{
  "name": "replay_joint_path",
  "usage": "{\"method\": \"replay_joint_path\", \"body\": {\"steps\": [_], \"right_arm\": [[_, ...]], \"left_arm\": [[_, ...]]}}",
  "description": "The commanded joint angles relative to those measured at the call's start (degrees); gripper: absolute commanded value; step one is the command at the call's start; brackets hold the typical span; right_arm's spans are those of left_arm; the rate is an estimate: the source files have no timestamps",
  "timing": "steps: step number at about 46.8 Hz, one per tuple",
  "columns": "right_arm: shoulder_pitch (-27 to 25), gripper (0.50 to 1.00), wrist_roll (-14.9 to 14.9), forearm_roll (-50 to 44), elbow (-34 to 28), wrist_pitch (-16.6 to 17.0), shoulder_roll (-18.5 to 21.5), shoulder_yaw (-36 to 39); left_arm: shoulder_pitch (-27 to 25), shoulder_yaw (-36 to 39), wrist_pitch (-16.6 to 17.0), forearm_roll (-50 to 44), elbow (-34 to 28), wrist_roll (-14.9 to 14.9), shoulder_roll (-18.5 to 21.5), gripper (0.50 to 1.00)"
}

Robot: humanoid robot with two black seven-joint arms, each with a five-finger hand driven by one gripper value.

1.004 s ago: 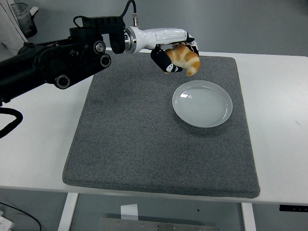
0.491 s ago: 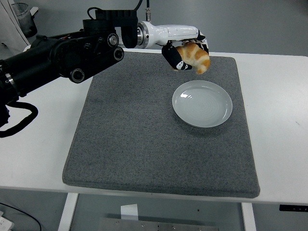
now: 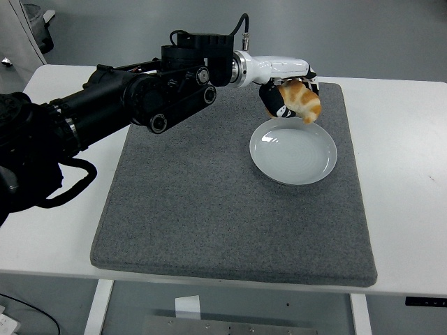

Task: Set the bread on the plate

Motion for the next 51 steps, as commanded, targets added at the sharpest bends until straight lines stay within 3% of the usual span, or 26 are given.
{"method": "replay_joint_path", "body": {"steps": [1,18,34,51], "right_arm": [[-0.01,0.932,-0.01,0.0,0.0,0.0,0.0,0.01],[-0.01,0.932,-0.01,0.0,0.0,0.0,0.0,0.01],[-0.01,0.932,-0.01,0.0,0.0,0.0,0.0,0.01],[-0.01,0.932,-0.01,0.0,0.0,0.0,0.0,0.01]], "left_arm": [[0.15,1.74,0.42,0.21,1.52,0.0,-0.02,0.5],[1.56,3.77,4.29,-0.14,2.67,0.0,-0.02,0.5],[2.35,3.86,4.2,-0.32,-1.02,-0.88,-0.02,0.5],[3.31,7.02,4.03,-0.23,-1.02,-2.37,-0.02,0.5]]}}
